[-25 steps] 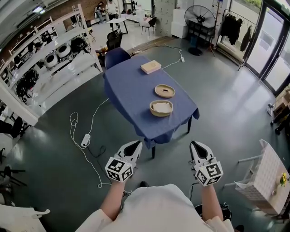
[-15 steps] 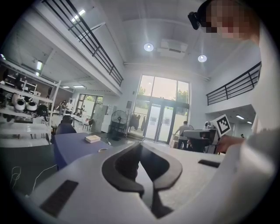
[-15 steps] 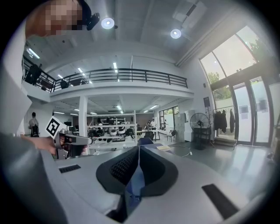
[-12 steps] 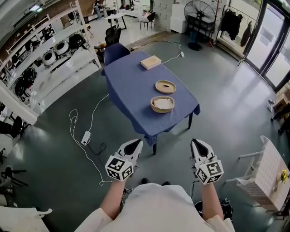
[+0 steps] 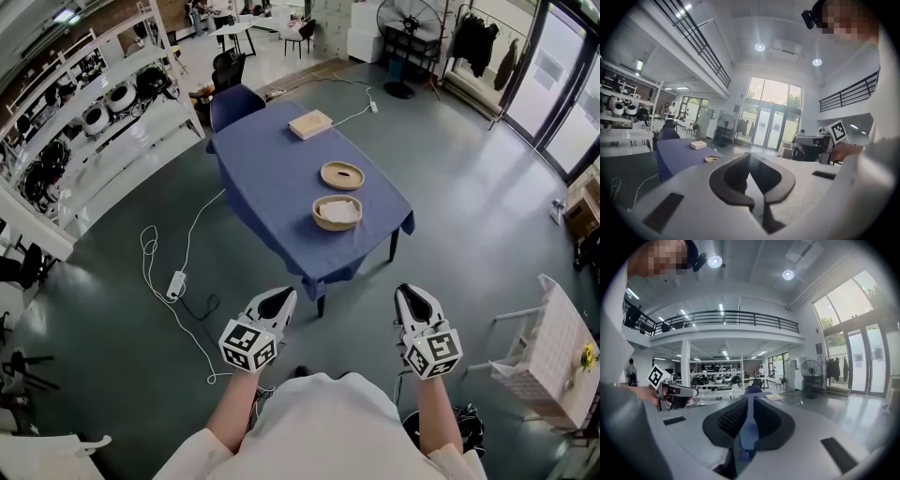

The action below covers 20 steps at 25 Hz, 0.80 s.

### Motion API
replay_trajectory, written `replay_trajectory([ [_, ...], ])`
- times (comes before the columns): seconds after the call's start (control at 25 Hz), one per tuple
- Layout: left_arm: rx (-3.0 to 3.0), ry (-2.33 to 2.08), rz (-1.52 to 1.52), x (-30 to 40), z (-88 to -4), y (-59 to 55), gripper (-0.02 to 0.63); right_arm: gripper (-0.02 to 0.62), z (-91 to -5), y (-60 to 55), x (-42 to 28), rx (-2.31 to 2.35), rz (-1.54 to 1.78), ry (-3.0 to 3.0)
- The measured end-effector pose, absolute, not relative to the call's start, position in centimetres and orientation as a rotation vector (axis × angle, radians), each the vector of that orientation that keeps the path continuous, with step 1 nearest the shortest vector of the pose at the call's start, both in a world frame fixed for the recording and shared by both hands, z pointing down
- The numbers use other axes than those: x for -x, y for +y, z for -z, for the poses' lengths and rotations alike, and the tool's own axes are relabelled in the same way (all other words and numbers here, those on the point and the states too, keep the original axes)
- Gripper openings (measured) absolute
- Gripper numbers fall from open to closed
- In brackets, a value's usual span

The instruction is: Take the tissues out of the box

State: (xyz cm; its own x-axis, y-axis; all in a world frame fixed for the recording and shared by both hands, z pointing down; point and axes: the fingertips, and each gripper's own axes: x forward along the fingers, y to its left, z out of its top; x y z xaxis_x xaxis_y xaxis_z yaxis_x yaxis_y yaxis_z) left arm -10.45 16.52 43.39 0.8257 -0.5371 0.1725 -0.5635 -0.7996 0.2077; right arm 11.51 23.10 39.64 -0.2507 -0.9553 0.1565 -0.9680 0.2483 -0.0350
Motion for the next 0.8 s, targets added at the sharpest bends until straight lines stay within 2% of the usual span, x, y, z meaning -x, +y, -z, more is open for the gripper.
replay_trajectory([
  [0.08, -2.758, -0.837, -0.158, 10.9, -43.6, 16.2, 0.008, 0.045, -39.7, 22.8, -11.1, -1.868, -0.191, -2.396],
  [0.12, -2.759, -0.831, -0.159, 11.1, -43.7, 16.0, 0.008, 0.066, -39.8, 22.7, -10.9, -1.876, -0.194, -2.394],
  [0.16, -2.76, -0.826, -0.16, 11.2, -43.8, 15.8, 0.008, 0.13, -39.9, 22.6, -10.7, -1.884, -0.197, -2.391],
  [0.2, -2.762, -0.819, -0.161, 11.4, -43.9, 15.7, 0.008, 0.143, -39.9, 22.5, -10.6, -1.892, -0.2, -2.386],
  [0.8, -2.772, -0.74, -0.177, 12.9, -45.0, 13.6, 0.008, 0.115, -41.3, 21.9, -8.4, -1.938, -0.244, -2.341],
])
